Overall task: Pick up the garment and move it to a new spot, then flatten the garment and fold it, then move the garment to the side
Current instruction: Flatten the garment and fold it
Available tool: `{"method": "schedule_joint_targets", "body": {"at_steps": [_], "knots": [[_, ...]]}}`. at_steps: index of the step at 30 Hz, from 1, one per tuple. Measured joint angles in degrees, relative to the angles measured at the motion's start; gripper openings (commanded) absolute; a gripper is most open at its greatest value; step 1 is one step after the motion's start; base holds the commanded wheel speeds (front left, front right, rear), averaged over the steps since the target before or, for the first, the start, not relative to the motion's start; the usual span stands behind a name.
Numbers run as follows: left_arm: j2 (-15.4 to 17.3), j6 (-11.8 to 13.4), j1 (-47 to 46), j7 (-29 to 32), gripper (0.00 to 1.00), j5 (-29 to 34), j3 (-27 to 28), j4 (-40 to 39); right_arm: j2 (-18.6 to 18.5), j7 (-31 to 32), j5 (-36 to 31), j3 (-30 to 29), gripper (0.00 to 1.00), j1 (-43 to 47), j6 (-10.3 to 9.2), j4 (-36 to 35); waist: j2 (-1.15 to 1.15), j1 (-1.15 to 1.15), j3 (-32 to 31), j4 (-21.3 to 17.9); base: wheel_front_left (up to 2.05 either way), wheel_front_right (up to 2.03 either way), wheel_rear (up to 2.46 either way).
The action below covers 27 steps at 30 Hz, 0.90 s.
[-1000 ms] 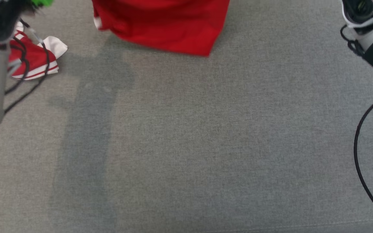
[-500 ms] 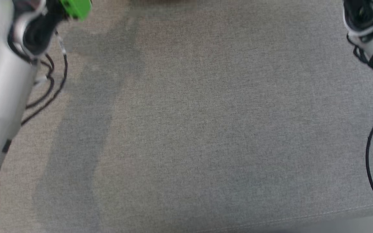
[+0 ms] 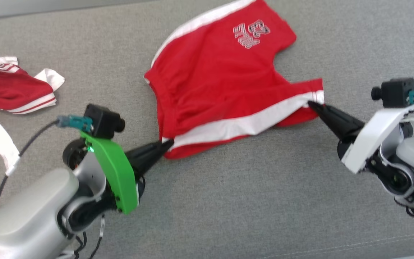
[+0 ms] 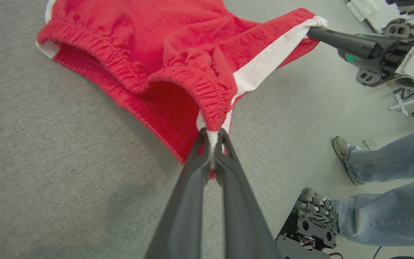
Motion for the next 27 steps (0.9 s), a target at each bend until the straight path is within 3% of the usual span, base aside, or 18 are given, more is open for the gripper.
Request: {"method": "schedule_joint_targets", "body": {"at_steps": [7, 12, 20, 27], "knots": [[5.19, 0.82, 8.99, 0.49, 0.0, -4.76, -2.32, -9.93, -7.77, 0.99, 3.36, 2.67, 0.0, 7.5, 0.01, -9.02, 0.0, 0.0, -5.91, 0.21, 0.0, 0.0, 0.0], [7.09, 2.48, 9.94, 0.49, 0.0, -6.6, -1.04, -12.68, -10.51, -0.67, 3.83, 0.94, 0.0, 8.15, 0.01, -11.79, 0.0, 0.0, -8.23, 0.94, 0.0, 0.0, 0.0], [5.68, 1.75, 5.25, 5.2, 0.0, -18.28, 4.26, -3.07, -4.53, -0.88, 4.19, -2.42, 0.0, 2.02, 0.01, -5.53, 0.0, 0.0, -7.41, 2.71, 0.0, 0.0, 0.0], [1.37, 0.59, -2.2, 9.4, 0.0, -18.73, 4.94, 7.6, 0.75, 4.89, 6.21, -2.89, 0.0, -5.19, 0.01, 5.22, 0.0, 0.0, -4.49, 3.9, 0.0, 0.0, 0.0]]}}
